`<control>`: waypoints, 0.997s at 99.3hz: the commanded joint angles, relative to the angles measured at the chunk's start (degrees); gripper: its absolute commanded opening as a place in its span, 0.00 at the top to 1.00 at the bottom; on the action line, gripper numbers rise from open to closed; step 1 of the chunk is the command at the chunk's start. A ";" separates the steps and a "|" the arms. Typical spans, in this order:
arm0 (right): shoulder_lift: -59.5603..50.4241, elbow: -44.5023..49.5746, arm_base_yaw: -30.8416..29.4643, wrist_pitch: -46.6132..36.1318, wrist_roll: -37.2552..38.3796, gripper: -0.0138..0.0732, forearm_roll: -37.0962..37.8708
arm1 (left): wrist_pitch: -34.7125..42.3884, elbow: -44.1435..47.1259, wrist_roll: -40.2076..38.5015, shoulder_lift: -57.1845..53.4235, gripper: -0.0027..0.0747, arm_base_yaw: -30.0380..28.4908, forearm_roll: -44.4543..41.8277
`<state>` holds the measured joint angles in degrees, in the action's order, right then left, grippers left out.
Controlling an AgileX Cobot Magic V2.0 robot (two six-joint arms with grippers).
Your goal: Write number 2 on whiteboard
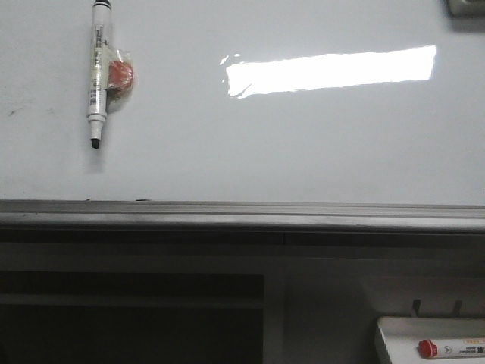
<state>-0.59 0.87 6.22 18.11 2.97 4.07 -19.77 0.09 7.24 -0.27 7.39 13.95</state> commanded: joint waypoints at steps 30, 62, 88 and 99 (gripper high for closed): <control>-1.16 1.38 -0.15 -1.30 -0.32 0.92 0.00 | 2.70 0.50 -0.48 -1.55 0.99 0.41 0.54; -1.16 1.38 -0.15 -1.30 -0.32 0.92 0.00 | 2.70 0.50 -0.48 -1.55 0.99 0.41 0.54; -1.16 1.38 -0.15 -1.30 -0.32 0.92 0.00 | 3.07 0.50 -0.37 -1.55 0.99 0.41 -2.66; -1.16 1.38 -0.15 -1.76 -0.32 0.92 0.00 | 3.32 0.50 -0.37 -1.55 0.99 0.41 -3.05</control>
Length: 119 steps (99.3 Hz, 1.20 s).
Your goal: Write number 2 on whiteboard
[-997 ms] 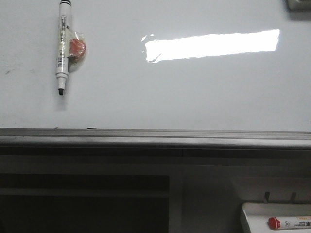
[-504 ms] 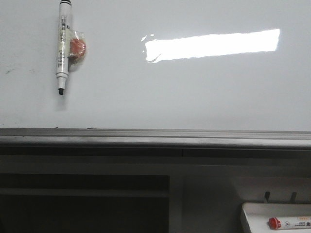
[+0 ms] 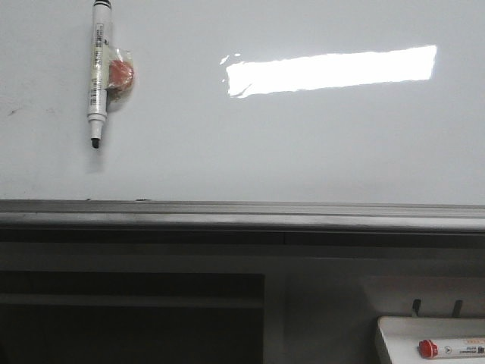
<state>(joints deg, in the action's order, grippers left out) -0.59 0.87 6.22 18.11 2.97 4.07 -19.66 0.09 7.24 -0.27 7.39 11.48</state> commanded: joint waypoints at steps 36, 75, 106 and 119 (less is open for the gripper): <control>-1.16 1.38 -0.15 -28.68 -0.32 0.92 -19.29 | 3.25 0.50 -0.37 -1.55 0.99 0.41 -0.46; -1.05 -0.71 -0.02 -29.65 -0.20 0.92 -32.55 | 23.96 0.50 -0.49 -1.55 0.99 0.51 59.77; 3.06 -21.18 0.05 -2.99 -7.60 0.87 -26.73 | 6.37 -17.01 10.79 5.41 0.99 0.40 23.46; 10.43 -29.28 0.05 6.44 -12.73 0.64 -26.73 | -6.65 -29.87 10.79 18.71 0.85 0.40 8.09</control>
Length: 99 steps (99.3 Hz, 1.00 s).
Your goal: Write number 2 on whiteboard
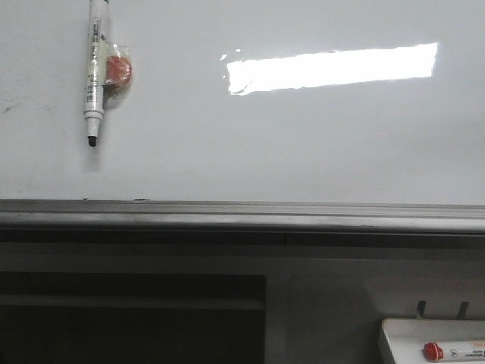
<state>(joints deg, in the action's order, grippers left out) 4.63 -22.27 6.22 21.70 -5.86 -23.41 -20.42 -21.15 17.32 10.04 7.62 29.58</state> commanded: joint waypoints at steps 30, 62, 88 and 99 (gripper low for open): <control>17.79 -14.45 0.05 8.48 -3.90 0.35 0.64 | -9.12 -20.07 5.43 31.86 0.37 5.43 4.90; 18.16 -14.45 0.05 8.37 -3.90 0.35 0.05 | 4.70 -20.44 9.95 47.22 0.48 19.43 8.96; 18.16 -14.45 0.05 9.22 -3.90 0.35 -0.20 | 10.27 -21.81 9.95 56.38 0.49 21.52 12.27; 18.16 -14.45 0.05 9.11 -3.90 0.35 -1.71 | 10.46 -21.95 9.95 58.81 0.55 21.52 12.91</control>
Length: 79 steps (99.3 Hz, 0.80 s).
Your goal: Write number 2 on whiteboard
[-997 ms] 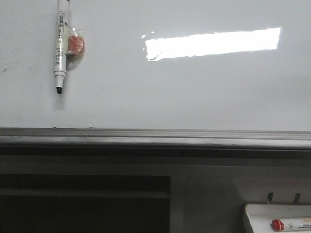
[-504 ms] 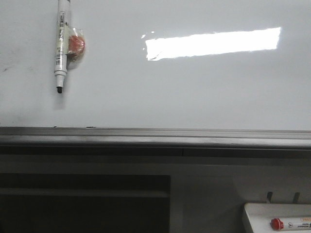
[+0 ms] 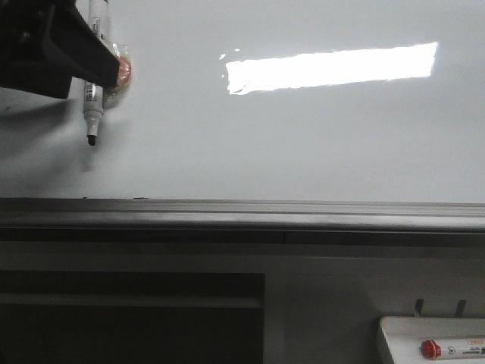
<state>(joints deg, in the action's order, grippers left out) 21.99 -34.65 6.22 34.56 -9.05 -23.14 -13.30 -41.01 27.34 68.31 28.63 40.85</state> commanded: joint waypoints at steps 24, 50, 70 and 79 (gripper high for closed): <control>0.80 -2.07 0.05 -4.71 -1.90 0.35 -5.91 | 5.86 -2.09 0.07 1.93 0.99 0.51 1.52; 0.80 -2.94 0.05 -3.15 -18.13 0.35 -20.52 | -1.31 -3.67 4.68 -2.52 0.99 2.32 1.26; 6.36 -7.54 0.34 9.77 -49.49 0.35 -38.98 | -17.52 -8.98 33.17 -11.40 0.99 9.95 -2.87; 10.82 -10.41 4.09 10.49 -54.99 0.35 -38.98 | -20.90 -10.09 36.05 -13.67 0.99 12.45 -9.01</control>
<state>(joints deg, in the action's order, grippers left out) 28.35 -40.93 7.63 45.60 -56.20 -57.69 -32.42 -48.27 58.38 57.43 38.86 35.78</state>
